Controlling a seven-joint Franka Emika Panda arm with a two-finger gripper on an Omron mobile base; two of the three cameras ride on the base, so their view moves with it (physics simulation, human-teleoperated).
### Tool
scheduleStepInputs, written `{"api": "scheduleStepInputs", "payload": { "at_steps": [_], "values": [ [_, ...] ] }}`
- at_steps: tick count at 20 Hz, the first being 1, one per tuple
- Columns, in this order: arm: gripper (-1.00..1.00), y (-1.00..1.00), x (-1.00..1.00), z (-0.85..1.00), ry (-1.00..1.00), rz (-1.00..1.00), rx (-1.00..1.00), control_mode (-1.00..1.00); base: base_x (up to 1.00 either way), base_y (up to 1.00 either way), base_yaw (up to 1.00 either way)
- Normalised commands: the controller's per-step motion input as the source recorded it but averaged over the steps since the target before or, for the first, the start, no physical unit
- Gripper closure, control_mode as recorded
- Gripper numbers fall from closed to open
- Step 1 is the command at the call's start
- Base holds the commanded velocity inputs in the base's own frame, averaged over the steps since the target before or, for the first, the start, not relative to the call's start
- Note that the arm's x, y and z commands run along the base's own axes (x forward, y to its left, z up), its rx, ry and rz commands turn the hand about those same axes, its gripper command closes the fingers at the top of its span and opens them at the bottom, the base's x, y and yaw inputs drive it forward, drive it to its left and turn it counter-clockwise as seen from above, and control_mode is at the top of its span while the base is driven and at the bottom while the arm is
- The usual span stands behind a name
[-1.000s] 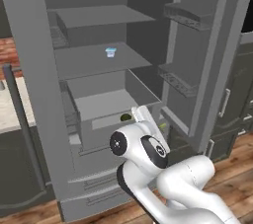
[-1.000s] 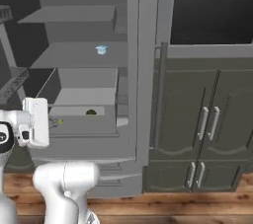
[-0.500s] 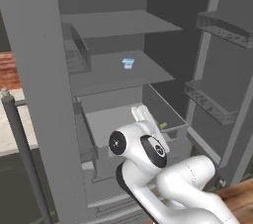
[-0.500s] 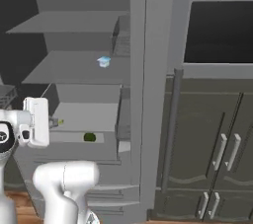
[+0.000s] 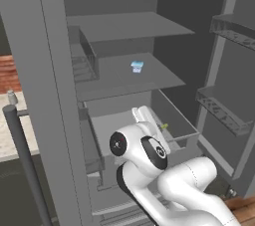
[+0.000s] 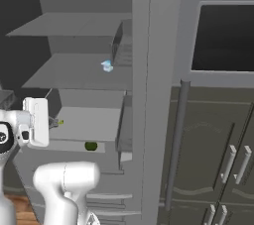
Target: Place the lemon wedge and lime inside the fridge drawer. Close the drawer after placing the vegetables.
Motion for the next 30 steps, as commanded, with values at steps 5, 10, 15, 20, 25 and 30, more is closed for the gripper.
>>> {"api": "scheduleStepInputs", "payload": {
  "at_steps": [5,10,15,20,25,30],
  "values": [
    [1.0,-0.09,0.45,0.0,0.06,0.05,0.06,-1.0,0.16,-0.01,0.03],
    [1.0,-0.12,0.98,-0.01,0.23,0.13,0.05,-1.0,0.0,0.0,0.0],
    [1.0,-0.02,1.0,-0.37,0.38,0.12,0.0,-1.0,0.0,0.0,0.0],
    [1.0,0.02,0.85,-0.56,0.41,0.08,0.0,-1.0,0.0,0.0,0.0],
    [1.0,0.1,0.71,-0.58,0.38,0.05,0.0,-1.0,0.0,0.0,0.0],
    [1.0,0.05,0.47,-0.81,0.29,0.03,0.0,-1.0,0.0,0.0,0.0]
  ]
}}
